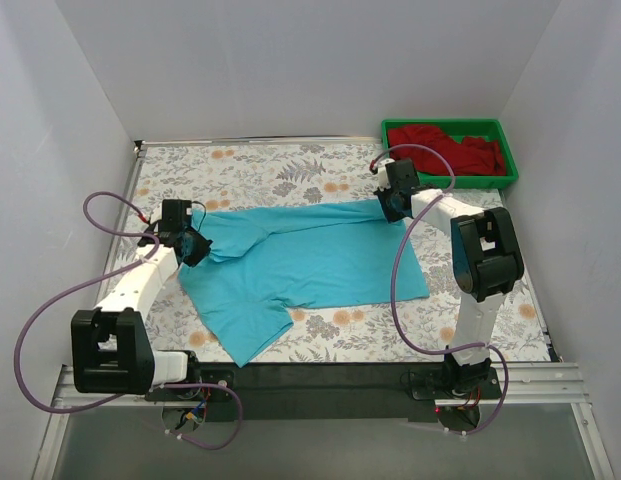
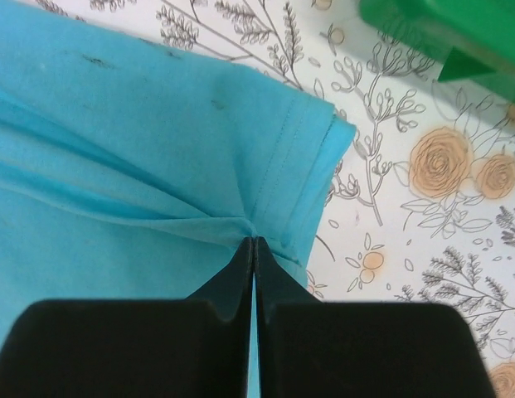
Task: Fold and stack the t-shirts
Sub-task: Fold the tshirt
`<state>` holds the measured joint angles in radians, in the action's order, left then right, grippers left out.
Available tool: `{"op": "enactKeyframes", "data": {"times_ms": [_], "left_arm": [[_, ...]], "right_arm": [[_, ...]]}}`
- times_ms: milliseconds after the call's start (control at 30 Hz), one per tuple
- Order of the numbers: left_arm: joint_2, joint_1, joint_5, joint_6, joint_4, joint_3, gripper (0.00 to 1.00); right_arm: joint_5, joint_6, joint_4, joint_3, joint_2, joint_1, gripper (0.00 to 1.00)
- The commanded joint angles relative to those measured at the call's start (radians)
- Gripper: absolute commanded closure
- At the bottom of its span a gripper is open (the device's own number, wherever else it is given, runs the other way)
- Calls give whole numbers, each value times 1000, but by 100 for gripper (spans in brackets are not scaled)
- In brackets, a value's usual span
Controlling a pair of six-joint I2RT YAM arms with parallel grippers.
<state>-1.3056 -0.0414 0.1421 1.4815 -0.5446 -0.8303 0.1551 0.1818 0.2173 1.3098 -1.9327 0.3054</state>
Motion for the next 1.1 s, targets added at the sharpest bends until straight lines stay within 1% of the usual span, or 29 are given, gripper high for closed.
{"op": "enactKeyframes", "data": {"times_ms": [0, 100, 133, 167, 200, 233, 300, 333, 367, 433, 467, 500, 567, 633, 667, 733, 767, 867, 933, 967, 1067], "left_arm": [[52, -2, 28, 19, 17, 10, 100], [68, -2, 30, 10, 3, 11, 100], [72, -2, 30, 5, 2, 14, 100], [81, -2, 28, 2, -5, 14, 100], [86, -2, 25, -1, -11, 16, 96], [94, -2, 22, -6, -12, 17, 86], [117, -2, 25, -10, -23, 14, 73], [124, -2, 28, -18, -25, 10, 67], [132, 0, 33, -20, -25, -3, 53], [138, 0, 51, -29, -31, -19, 44], [134, 0, 56, -42, -31, -38, 40], [131, 0, 63, -47, -28, -44, 34], [106, 5, 80, -67, 0, -55, 34], [57, 12, 79, -76, 31, -61, 34], [37, 15, 73, -85, 82, -62, 35], [-19, 24, 70, -101, 116, -92, 39], [-77, 28, 73, -107, 141, -110, 40], [-170, 40, 79, -127, 195, -176, 42], [-251, 40, 85, -138, 218, -223, 43], [-282, 72, 82, -139, 239, -239, 43], [-378, 92, 77, -144, 264, -314, 43]], "right_arm": [[29, -24, -19, -24, 20, -2, 98], [8, -25, -19, -35, 29, -2, 97], [-6, -27, -19, -38, 34, 0, 89], [-47, -30, -19, -41, 47, -2, 84], [-61, -41, -19, -49, 54, -2, 79], [-72, -47, -19, -52, 61, -2, 72], [-89, -61, -18, -58, 89, 0, 65], [-94, -73, -16, -61, 98, -3, 58], [-107, -74, -16, -60, 116, -5, 55], [-121, -91, -16, -50, 130, -12, 49], [-144, -99, -15, -44, 141, -18, 47], [-147, -110, -15, -40, 147, -25, 46], [-213, -148, -15, -26, 153, -54, 43], [-244, -171, -18, -14, 146, -84, 43], [-267, -198, -18, -1, 134, -92, 44], [-288, -217, -24, 11, 118, -118, 46], [-307, -225, -29, 14, 106, -124, 48], [-339, -246, -42, 22, 84, -141, 53], [-341, -249, -47, 23, 74, -144, 54], [-351, -251, -48, 25, 61, -143, 54], [-358, -249, -53, 22, 44, -144, 55]]}}
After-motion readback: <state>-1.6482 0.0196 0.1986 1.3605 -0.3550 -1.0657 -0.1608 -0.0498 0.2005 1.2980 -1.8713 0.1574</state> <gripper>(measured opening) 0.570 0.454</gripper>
